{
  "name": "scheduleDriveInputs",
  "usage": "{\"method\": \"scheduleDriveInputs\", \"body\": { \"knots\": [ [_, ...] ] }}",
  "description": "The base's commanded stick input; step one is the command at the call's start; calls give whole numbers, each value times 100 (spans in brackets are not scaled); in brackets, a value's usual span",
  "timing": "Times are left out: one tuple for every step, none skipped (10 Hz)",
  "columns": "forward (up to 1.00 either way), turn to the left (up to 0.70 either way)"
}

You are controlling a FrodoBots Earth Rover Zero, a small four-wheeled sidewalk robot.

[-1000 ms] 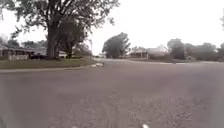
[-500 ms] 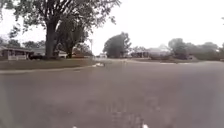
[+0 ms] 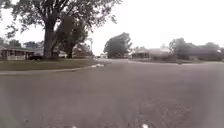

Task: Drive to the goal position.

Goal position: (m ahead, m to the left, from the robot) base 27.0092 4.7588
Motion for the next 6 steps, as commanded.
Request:
{"method": "scheduleDriveInputs", "body": {
  "knots": [
    [100, 0],
    [100, 0],
    [100, 0],
    [100, 0],
    [100, 0],
    [100, 0]
  ]
}}
